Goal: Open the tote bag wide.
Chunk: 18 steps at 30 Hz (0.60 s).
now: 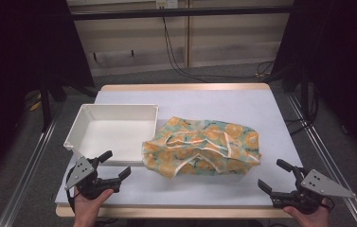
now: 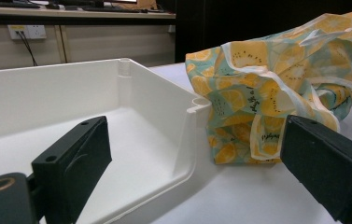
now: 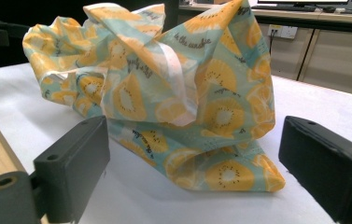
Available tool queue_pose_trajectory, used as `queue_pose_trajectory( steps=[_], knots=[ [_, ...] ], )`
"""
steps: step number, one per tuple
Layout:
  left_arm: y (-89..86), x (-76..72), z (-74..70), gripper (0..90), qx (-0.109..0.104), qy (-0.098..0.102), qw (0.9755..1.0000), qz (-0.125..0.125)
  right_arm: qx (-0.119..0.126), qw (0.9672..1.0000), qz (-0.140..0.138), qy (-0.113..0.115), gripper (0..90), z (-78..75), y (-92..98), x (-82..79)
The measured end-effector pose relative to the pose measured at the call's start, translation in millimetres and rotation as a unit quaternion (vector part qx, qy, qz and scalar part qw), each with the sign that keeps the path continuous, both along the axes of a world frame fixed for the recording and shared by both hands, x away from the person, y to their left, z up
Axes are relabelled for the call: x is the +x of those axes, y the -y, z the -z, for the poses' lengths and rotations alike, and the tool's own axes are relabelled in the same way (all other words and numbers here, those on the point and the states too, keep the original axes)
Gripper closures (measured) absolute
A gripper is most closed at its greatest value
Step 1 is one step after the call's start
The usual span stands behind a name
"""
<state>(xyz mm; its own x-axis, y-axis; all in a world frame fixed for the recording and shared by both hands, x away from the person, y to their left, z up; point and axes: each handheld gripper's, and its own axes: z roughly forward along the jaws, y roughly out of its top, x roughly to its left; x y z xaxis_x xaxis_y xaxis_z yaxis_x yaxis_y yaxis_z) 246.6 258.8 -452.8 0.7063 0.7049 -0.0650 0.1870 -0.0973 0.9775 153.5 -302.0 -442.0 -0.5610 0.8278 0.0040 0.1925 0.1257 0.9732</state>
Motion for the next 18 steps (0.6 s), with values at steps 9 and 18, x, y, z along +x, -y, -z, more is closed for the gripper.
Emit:
queue_pose_trajectory(
  steps=[9, 18],
  knots=[
    [1.8, 0.1, 0.2, 9.8, -0.002, -0.007, 1.0, 0.003, -0.001, 0.9999, -0.012, 0.0, 18.1, -3.4, 1.3, -2.8],
    [2.6, -1.6, -1.5, 15.0, 0.006, -0.007, 0.9999, 0.01, 0.006, 0.9994, -0.034, -0.007, 24.8, -8.5, -3.0, -4.3]
  ],
)
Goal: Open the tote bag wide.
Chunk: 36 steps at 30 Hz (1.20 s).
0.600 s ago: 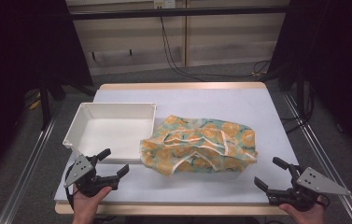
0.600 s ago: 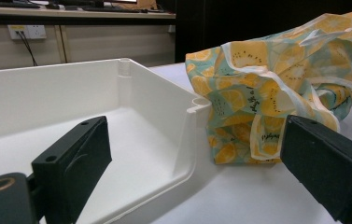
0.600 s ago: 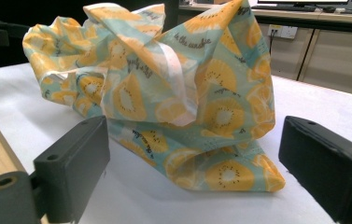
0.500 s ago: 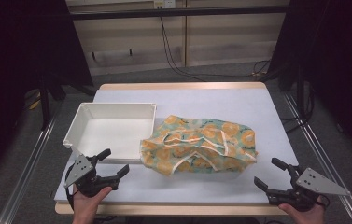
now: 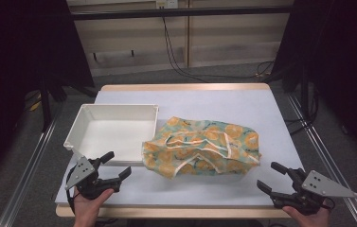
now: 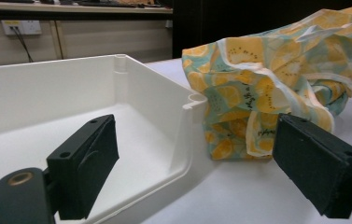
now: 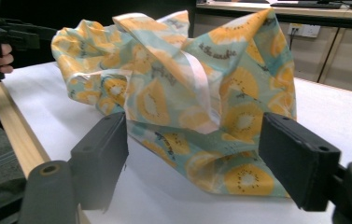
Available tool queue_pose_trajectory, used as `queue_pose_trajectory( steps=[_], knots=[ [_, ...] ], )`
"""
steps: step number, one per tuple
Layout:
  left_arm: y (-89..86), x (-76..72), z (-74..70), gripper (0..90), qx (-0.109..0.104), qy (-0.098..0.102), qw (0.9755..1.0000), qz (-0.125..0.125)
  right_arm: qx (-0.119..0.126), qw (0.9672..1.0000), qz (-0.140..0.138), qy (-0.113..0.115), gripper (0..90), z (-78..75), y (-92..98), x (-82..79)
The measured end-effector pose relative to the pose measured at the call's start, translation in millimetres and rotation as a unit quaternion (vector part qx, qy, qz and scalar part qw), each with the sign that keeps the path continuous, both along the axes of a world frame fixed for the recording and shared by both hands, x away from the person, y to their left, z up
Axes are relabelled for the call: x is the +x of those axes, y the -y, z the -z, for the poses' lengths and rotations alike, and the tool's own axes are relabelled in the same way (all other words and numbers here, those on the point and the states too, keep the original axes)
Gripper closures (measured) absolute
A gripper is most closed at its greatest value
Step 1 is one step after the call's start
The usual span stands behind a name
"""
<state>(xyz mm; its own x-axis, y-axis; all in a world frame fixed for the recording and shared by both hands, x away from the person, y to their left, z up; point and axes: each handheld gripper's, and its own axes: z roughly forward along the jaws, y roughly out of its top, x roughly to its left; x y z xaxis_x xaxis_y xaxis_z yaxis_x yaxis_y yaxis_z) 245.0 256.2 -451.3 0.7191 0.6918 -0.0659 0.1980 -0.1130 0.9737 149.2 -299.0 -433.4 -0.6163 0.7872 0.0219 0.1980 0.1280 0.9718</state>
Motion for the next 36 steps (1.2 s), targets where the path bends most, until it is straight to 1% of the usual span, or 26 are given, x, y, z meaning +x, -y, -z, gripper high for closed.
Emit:
queue_pose_trajectory(
  steps=[4, 5, 7, 10, 11, 12, 13, 15, 16, 17, 18, 19, 20, 21, 22, 23, 24, 25, 26, 27, 29, 30, 31, 32, 34, 36],
  knots=[
    [3.9, -0.6, -0.1, 15.7, 0.002, -0.005, 0.9999, 0.013, 0.0, 1.0, -0.007, -0.005, 27.7, -1.8, -1.3, -0.1],
    [4.6, -0.7, 0.0, 16.4, 0.001, -0.006, 0.9999, 0.013, -0.002, 0.9999, -0.015, -0.009, 30.0, -1.7, -2.1, 1.0],
    [5.7, -0.8, 0.1, 17.1, 0.001, -0.008, 0.9998, 0.019, -0.001, 0.9998, -0.019, -0.01, 31.0, -1.7, -2.8, 1.7],
    [6.6, -1.2, -0.5, 19.0, 0.009, -0.011, 0.9995, 0.027, -0.003, 0.9996, -0.027, -0.012, 34.2, -3.6, -4.4, 2.9],
    [7.9, -1.4, -0.3, 20.5, 0.004, -0.014, 0.9994, 0.032, -0.001, 0.9995, -0.029, -0.013, 34.9, -4.7, -5.2, 3.3],
    [8.8, -1.7, -0.6, 21.5, 0.009, -0.016, 0.9992, 0.035, -0.002, 0.9994, -0.031, -0.012, 35.7, -5.7, -5.9, 3.8],
    [10.8, -2.1, -0.6, 21.7, 0.005, -0.018, 0.999, 0.041, -0.002, 0.9993, -0.033, -0.015, 37.2, -6.9, -6.3, 4.0],
    [13.0, -2.9, -1.3, 23.8, 0.01, -0.021, 0.9983, 0.053, -0.003, 0.9991, -0.039, -0.014, 38.6, -8.3, -7.9, 5.6],
    [15.9, -4.9, -2.5, 26.1, 0.014, -0.02, 0.9978, 0.061, -0.001, 0.9988, -0.047, -0.016, 40.9, -10.5, -8.8, 7.3],
    [15.9, -4.9, -2.5, 27.5, 0.014, -0.02, 0.9978, 0.061, -0.001, 0.9988, -0.047, -0.016, 40.9, -10.5, -8.8, 7.3],
    [20.0, -8.4, -4.0, 29.0, 0.012, -0.017, 0.9972, 0.072, -0.002, 0.9984, -0.053, -0.019, 42.8, -13.8, -9.7, 7.9],
    [20.0, -8.4, -4.0, 31.0, 0.012, -0.017, 0.9972, 0.072, -0.002, 0.9984, -0.053, -0.019, 42.8, -13.8, -9.7, 7.9],
    [21.8, -10.4, -4.8, 31.0, 0.012, -0.018, 0.9964, 0.082, -0.001, 0.9984, -0.055, -0.015, 43.4, -15.5, -10.6, 8.5],
    [24.1, -12.5, -5.5, 33.7, 0.012, -0.019, 0.9955, 0.092, 0.0, 0.9982, -0.058, -0.016, 43.8, -17.4, -11.0, 8.7],
    [26.3, -14.2, -6.6, 34.8, 0.018, -0.017, 0.9952, 0.094, 0.002, 0.9981, -0.059, -0.015, 44.5, -19.4, -12.1, 9.2],
    [29.2, -15.7, -7.4, 35.5, 0.016, -0.017, 0.9946, 0.101, 0.001, 0.998, -0.062, -0.013, 44.8, -21.5, -12.7, 9.8],
    [31.1, -16.8, -8.6, 38.9, 0.017, -0.017, 0.9934, 0.112, -0.001, 0.9977, -0.066, -0.015, 45.1, -25.5, -14.6, 10.3],
    [34.6, -18.4, -9.6, 38.9, 0.013, -0.019, 0.9928, 0.117, -0.001, 0.9977, -0.066, -0.015, 45.1, -25.5, -14.6, 10.3],
    [36.7, -19.2, -11.0, 41.9, 0.02, -0.018, 0.992, 0.123, -0.004, 0.9975, -0.07, -0.012, 45.4, -29.8, -17.4, 11.7],
    [39.6, -20.3, -12.2, 41.9, 0.017, -0.018, 0.9915, 0.128, -0.004, 0.9975, -0.07, -0.012, 45.4, -29.8, -17.4, 11.7],
    [44.2, -21.0, -14.0, 46.5, 0.022, -0.021, 0.9897, 0.14, -0.008, 0.9971, -0.075, -0.008, 45.4, -36.2, -21.0, 15.6],
    [46.4, -21.1, -14.7, 46.5, 0.023, -0.024, 0.9884, 0.148, -0.008, 0.9971, -0.075, -0.008, 45.4, -36.2, -21.0, 15.6],
    [48.7, -21.1, -15.4, 48.1, 0.025, -0.023, 0.9876, 0.153, -0.007, 0.997, -0.077, -0.004, 45.2, -38.3, -22.4, 17.4],
    [51.0, -21.1, -16.3, 49.0, 0.027, -0.024, 0.9873, 0.154, -0.004, 0.9969, -0.078, -0.005, 45.0, -40.3, -24.2, 19.1],
    [57.3, -17.3, -18.7, 50.3, 0.032, -0.021, 0.9866, 0.158, -0.011, 0.9963, -0.085, -0.001, 43.2, -46.4, -29.3, 26.3],
    [59.9, -15.8, -19.1, 50.3, 0.034, -0.022, 0.9866, 0.158, -0.012, 0.9963, -0.086, -0.002, 42.7, -48.3, -31.0, 29.1]
  ],
)
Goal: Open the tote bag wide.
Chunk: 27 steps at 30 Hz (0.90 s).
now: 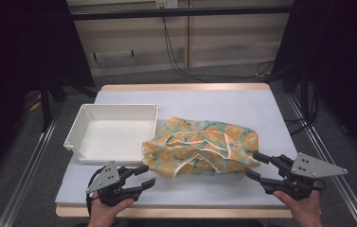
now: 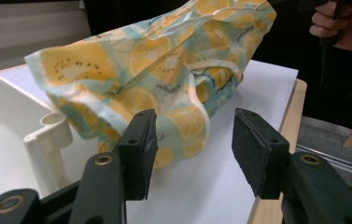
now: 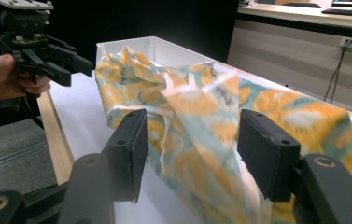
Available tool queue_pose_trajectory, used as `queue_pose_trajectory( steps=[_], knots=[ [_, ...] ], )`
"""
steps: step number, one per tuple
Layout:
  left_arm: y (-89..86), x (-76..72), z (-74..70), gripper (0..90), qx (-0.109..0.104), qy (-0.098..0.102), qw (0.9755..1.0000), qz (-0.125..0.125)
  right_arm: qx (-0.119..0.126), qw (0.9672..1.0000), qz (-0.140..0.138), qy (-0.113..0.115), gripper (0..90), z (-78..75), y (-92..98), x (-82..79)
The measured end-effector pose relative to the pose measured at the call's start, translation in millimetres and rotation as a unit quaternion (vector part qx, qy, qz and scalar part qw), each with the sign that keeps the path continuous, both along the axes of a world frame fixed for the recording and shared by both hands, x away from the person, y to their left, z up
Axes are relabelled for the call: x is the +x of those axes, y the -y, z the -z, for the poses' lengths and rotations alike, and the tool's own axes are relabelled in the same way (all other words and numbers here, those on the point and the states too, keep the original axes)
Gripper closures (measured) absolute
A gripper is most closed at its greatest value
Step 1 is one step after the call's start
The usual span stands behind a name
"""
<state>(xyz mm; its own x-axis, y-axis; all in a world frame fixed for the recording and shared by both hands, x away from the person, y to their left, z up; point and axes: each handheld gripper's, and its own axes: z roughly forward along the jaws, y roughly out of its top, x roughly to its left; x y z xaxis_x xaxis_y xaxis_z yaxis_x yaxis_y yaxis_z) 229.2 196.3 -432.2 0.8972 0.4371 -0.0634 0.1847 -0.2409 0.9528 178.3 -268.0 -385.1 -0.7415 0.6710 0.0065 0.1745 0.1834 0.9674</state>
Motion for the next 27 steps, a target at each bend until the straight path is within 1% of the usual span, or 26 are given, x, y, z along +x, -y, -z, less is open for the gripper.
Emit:
queue_pose_trajectory(
  steps=[3, 4, 5, 6, 7, 9, 10, 11, 12, 13, 14, 15, 16, 17, 19, 20, 21, 22, 23, 24, 25, 26, 27],
  knots=[
    [9.7, 6.5, -0.5, 50.6, 0.006, -0.004, 0.9999, 0.013, -0.006, 0.9999, -0.01, -0.002, 40.8, -4.0, -6.5, 9.0],
    [16.7, 9.8, 0.1, 51.8, 0.006, -0.005, 0.9997, 0.025, -0.012, 0.9998, -0.017, -0.002, 40.0, -5.1, -12.3, 14.9],
    [16.7, 9.8, 0.1, 52.6, 0.006, -0.005, 0.9997, 0.025, -0.012, 0.9998, -0.017, -0.002, 40.0, -5.1, -12.3, 14.9],
    [19.5, 11.0, -0.2, 53.7, 0.011, -0.006, 0.9995, 0.028, -0.016, 0.9996, -0.025, -0.003, 39.3, -5.1, -18.3, 20.1],
    [21.9, 12.0, -0.8, 53.7, 0.013, -0.005, 0.9994, 0.032, -0.016, 0.9996, -0.025, -0.003, 39.3, -5.1, -18.3, 20.1],
    [26.7, 13.4, -2.2, 55.4, 0.017, -0.005, 0.9992, 0.037, -0.019, 0.9994, -0.029, -0.005, 39.0, -4.4, -23.6, 25.2],
    [29.6, 14.3, -2.3, 56.6, 0.014, -0.004, 0.9991, 0.039, -0.025, 0.9991, -0.034, -0.006, 38.5, -3.4, -28.7, 30.4],
    [32.0, 15.6, -2.4, 56.6, 0.011, -0.006, 0.9991, 0.042, -0.025, 0.9991, -0.034, -0.006, 38.5, -3.4, -28.7, 30.4],
    [33.8, 17.4, -3.2, 58.0, 0.02, -0.005, 0.9989, 0.042, -0.032, 0.9988, -0.035, -0.01, 37.4, -2.6, -32.7, 35.3],
    [36.9, 19.1, -2.8, 58.0, 0.013, -0.005, 0.9988, 0.046, -0.035, 0.9986, -0.036, -0.014, 36.8, -2.2, -34.6, 37.7],
    [39.2, 21.5, -3.1, 58.0, 0.016, -0.005, 0.9987, 0.048, -0.035, 0.9986, -0.036, -0.014, 36.8, -2.2, -34.6, 37.7],
    [42.1, 23.8, -3.0, 58.0, 0.015, -0.005, 0.9986, 0.051, -0.037, 0.9985, -0.038, -0.015, 36.4, -1.8, -36.3, 40.2],
    [44.7, 25.7, -3.5, 58.0, 0.019, -0.005, 0.9986, 0.049, -0.04, 0.9983, -0.039, -0.017, 35.9, -1.4, -37.6, 42.7],
    [47.5, 28.5, -3.6, 57.9, 0.016, -0.008, 0.9984, 0.055, -0.043, 0.9982, -0.039, -0.018, 35.4, -0.9, -39.0, 44.9],
    [53.6, 32.2, -4.8, 56.3, 0.013, -0.009, 0.9984, 0.054, -0.048, 0.9978, -0.039, -0.023, 33.7, 1.0, -41.7, 50.1],
    [56.2, 34.6, -5.8, 55.8, 0.013, -0.008, 0.9984, 0.054, -0.051, 0.9975, -0.041, -0.027, 33.0, 3.8, -43.5, 55.8],
    [58.8, 37.0, -6.6, 55.8, 0.012, -0.008, 0.9983, 0.057, -0.051, 0.9975, -0.041, -0.027, 33.0, 3.8, -43.5, 55.8],
    [61.9, 39.1, -7.1, 55.4, 0.009, -0.009, 0.9983, 0.058, -0.058, 0.997, -0.039, -0.033, 32.9, 6.5, -45.1, 61.4],
    [64.8, 41.3, -8.0, 55.4, 0.009, -0.008, 0.9983, 0.057, -0.058, 0.997, -0.039, -0.033, 32.9, 6.5, -45.1, 61.4],
    [67.8, 43.4, -8.2, 54.4, 0.008, -0.009, 0.9982, 0.059, -0.061, 0.9965, -0.041, -0.04, 32.9, 9.6, -46.4, 66.1],
    [70.6, 44.9, -8.7, 54.4, 0.009, -0.011, 0.9982, 0.058, -0.061, 0.9965, -0.041, -0.04, 32.9, 9.6, -46.4, 66.1],
    [73.7, 46.8, -8.7, 54.4, 0.007, -0.011, 0.9981, 0.06, -0.064, 0.9962, -0.04, -0.043, 33.0, 11.3, -47.1, 68.2],
    [76.5, 48.6, -9.2, 54.2, 0.01, -0.012, 0.9979, 0.062, -0.068, 0.9958, -0.041, -0.046, 33.3, 13.0, -47.9, 70.3]
  ],
)
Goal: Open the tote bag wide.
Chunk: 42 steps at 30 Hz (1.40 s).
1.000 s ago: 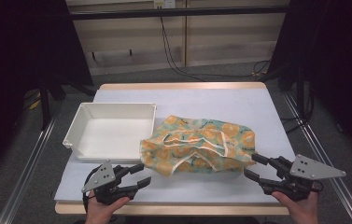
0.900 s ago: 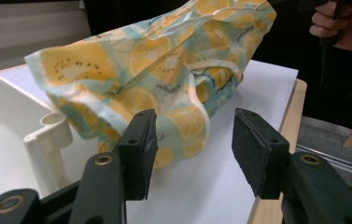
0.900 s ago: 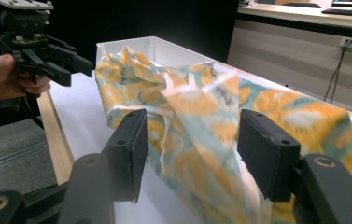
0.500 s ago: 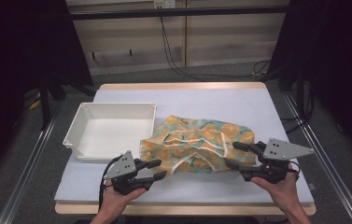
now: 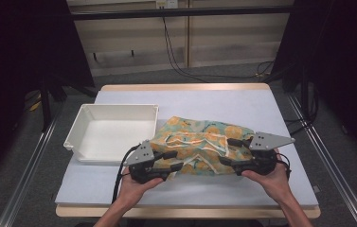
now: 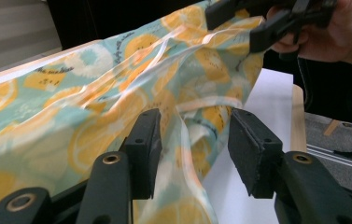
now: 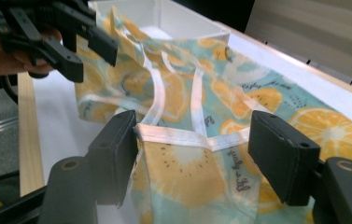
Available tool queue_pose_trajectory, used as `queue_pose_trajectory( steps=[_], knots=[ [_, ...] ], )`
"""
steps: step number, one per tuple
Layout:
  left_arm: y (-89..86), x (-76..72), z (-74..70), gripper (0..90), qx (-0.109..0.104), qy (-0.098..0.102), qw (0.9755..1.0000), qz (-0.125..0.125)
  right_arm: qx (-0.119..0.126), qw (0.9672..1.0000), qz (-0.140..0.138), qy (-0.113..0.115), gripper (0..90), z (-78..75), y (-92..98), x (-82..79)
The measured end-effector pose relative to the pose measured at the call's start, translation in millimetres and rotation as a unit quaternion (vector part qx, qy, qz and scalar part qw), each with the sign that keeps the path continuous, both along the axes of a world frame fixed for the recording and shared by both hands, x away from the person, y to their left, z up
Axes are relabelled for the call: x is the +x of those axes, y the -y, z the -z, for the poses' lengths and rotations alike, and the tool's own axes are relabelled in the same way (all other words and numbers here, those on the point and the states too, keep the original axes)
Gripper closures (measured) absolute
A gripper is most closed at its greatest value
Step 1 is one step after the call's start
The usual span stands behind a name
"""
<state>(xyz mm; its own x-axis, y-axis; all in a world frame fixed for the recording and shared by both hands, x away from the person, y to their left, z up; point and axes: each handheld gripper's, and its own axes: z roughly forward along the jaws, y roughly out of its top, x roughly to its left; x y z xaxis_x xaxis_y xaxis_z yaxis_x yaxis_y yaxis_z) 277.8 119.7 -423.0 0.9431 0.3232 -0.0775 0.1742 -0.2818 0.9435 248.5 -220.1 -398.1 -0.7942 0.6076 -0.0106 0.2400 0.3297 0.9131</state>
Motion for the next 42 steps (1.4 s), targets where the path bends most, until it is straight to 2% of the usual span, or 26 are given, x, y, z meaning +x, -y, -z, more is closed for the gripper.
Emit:
queue_pose_trajectory(
  steps=[2, 3, 4, 5, 6, 7, 8, 11, 14, 18, 22, 25, 29, 31, 32, 33, 35, 38, 40, 41, 42],
  knots=[
    [5.5, 3.3, -0.2, 54.1, -0.002, 0.001, 1.0, 0.003, -0.004, 1.0, -0.001, -0.008, 36.4, 3.4, -1.2, 3.3],
    [8.1, 4.7, -0.2, 54.1, -0.002, -0.001, 1.0, 0.005, -0.009, 0.9998, -0.004, -0.018, 41.7, 5.8, -2.0, 5.9],
    [10.2, 6.1, -0.4, 54.1, 0.0, -0.001, 1.0, 0.005, -0.009, 0.9998, -0.004, -0.018, 41.7, 5.8, -2.0, 5.9],
    [12.4, 7.4, -0.3, 54.1, -0.001, -0.004, 1.0, 0.007, -0.012, 0.9997, -0.005, -0.021, 47.3, 6.7, -2.1, 7.4],
    [15.0, 7.8, -0.2, 54.1, -0.005, -0.007, 0.9999, 0.006, -0.007, 0.9996, -0.009, -0.028, 51.7, 7.1, -1.8, 8.4],
    [16.0, 9.2, -0.9, 54.1, 0.0, -0.008, 0.9999, 0.011, -0.002, 0.9993, -0.012, -0.036, 64.8, 7.1, -1.1, 10.9],
    [18.4, 9.2, -1.3, 54.1, -0.003, -0.012, 0.9999, 0.012, -0.002, 0.9993, -0.012, -0.036, 64.8, 7.1, -1.1, 10.9],
    [24.4, 9.0, -3.8, 54.1, 0.003, -0.006, 0.9997, 0.023, 0.007, 0.9987, -0.018, -0.048, 79.3, 5.9, 1.0, 14.3],
    [30.3, 9.3, -8.9, 54.2, 0.003, -0.003, 0.9996, 0.029, 0.019, 0.9983, -0.017, -0.053, 86.3, 3.5, 4.6, 19.4],
    [38.2, 8.1, -17.8, 54.2, -0.009, 0.0, 0.9991, 0.042, 0.037, 0.9974, -0.013, -0.061, 89.0, -1.3, 10.3, 27.4],
    [45.9, 11.6, -19.4, 54.1, 0.003, 0.005, 0.9989, 0.047, 0.043, 0.9971, -0.01, -0.062, 89.6, -5.9, 12.3, 34.3],
    [50.6, 19.1, -19.4, 51.9, 0.007, -0.01, 0.9987, 0.049, 0.046, 0.9971, -0.01, -0.06, 89.6, -11.4, 13.9, 38.8],
    [55.3, 29.5, -23.0, 51.4, 0.012, -0.001, 0.9992, 0.038, 0.049, 0.997, -0.005, -0.06, 89.7, -14.9, 16.7, 41.2],
    [58.2, 36.1, -22.7, 50.7, 0.012, -0.006, 0.9992, 0.037, 0.051, 0.9968, -0.005, -0.061, 89.6, -15.4, 17.5, 42.3],
    [60.3, 38.7, -22.0, 50.7, 0.012, -0.015, 0.9991, 0.038, 0.051, 0.9968, -0.005, -0.061, 89.6, -15.4, 17.5, 42.3],
    [63.0, 40.8, -20.9, 48.1, 0.018, -0.023, 0.9987, 0.041, 0.052, 0.9968, -0.004, -0.062, 89.7, -15.5, 17.6, 43.1],
    [69.5, 42.9, -16.8, 47.5, 0.032, -0.013, 0.9984, 0.046, 0.052, 0.9967, -0.004, -0.062, 89.7, -15.4, 17.5, 43.6],
    [74.8, 47.9, -9.2, 46.5, 0.05, -0.014, 0.9978, 0.042, 0.051, 0.9966, -0.005, -0.064, 89.7, -14.9, 17.6, 45.3],
    [76.9, 50.0, -5.8, 46.6, 0.054, -0.018, 0.9976, 0.039, 0.052, 0.9965, -0.006, -0.066, 89.7, -14.6, 17.9, 46.2],
    [78.2, 49.9, -4.8, 48.0, 0.055, -0.021, 0.9975, 0.039, 0.051, 0.9965, -0.006, -0.066, 89.7, -14.4, 18.2, 46.5],
    [79.0, 50.3, -3.8, 53.7, 0.059, -0.024, 0.9969, 0.046, 0.053, 0.9963, -0.006, -0.067, 89.7, -14.3, 18.5, 46.8]
  ],
)
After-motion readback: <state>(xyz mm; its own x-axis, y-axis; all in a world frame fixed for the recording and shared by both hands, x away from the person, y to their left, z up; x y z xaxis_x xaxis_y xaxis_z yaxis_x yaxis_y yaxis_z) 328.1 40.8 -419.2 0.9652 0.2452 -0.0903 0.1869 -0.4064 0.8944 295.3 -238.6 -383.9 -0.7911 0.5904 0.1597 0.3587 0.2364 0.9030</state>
